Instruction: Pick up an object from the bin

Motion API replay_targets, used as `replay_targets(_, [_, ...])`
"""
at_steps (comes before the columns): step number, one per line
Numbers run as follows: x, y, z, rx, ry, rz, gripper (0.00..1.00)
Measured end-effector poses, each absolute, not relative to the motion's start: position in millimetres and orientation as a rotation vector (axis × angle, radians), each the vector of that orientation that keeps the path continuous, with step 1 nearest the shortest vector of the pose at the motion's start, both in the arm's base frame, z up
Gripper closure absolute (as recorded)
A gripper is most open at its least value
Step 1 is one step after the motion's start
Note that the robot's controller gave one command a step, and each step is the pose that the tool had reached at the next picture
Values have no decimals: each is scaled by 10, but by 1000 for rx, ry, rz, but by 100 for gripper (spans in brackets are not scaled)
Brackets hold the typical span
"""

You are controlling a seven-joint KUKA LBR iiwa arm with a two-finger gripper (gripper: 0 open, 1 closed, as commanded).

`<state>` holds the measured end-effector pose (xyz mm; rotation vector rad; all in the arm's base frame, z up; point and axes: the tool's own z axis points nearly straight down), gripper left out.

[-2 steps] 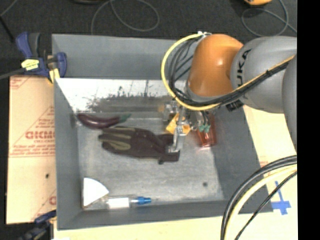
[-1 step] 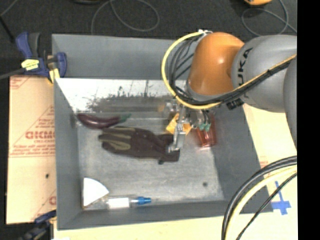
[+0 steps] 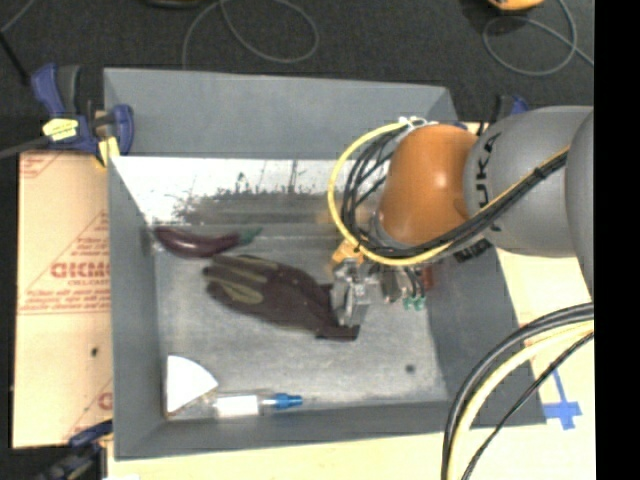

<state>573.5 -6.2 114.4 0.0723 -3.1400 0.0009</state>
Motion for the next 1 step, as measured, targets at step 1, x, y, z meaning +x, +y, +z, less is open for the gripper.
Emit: replay_targets(1, [5735,-62,1144,72,-3140,1,100])
